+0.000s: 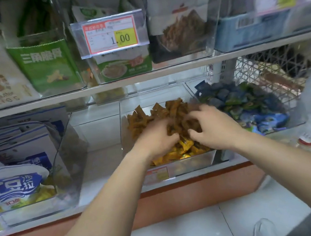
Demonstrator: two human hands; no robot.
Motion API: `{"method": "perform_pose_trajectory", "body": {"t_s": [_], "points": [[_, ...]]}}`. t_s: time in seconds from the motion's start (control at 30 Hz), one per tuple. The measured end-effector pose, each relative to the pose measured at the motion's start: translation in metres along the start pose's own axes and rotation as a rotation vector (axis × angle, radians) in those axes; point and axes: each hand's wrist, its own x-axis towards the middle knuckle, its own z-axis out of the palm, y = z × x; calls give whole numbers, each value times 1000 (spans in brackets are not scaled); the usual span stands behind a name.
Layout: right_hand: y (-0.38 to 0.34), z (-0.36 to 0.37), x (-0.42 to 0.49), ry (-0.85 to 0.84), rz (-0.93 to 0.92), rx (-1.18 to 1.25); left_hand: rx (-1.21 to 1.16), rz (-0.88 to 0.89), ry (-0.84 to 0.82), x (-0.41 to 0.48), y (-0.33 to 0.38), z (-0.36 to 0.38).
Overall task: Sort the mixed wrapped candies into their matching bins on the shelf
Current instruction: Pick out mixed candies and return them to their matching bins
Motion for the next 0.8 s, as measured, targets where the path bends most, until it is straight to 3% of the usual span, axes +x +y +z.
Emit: {"method": "perform_pose_trajectory", "body": {"t_s": [0.13,0.27,0.33,0.43,0.53,0.8], "points": [[19,-8,-14,167,75,-5,44,12,-136,17,7,26],[49,-2,-17,60,184,-70,170,111,-65,30,14,37],[60,-1,-14,-7,202,22,228,159,-57,38,17,41],[69,2,-7,-72,159,95,257,189,-151,49,18,55],[71,10,-3,-84,114,59,450,194,-253,66,19,67],[75,32,-4,25,108,-16,745,69,-545,96,5,51]]}}
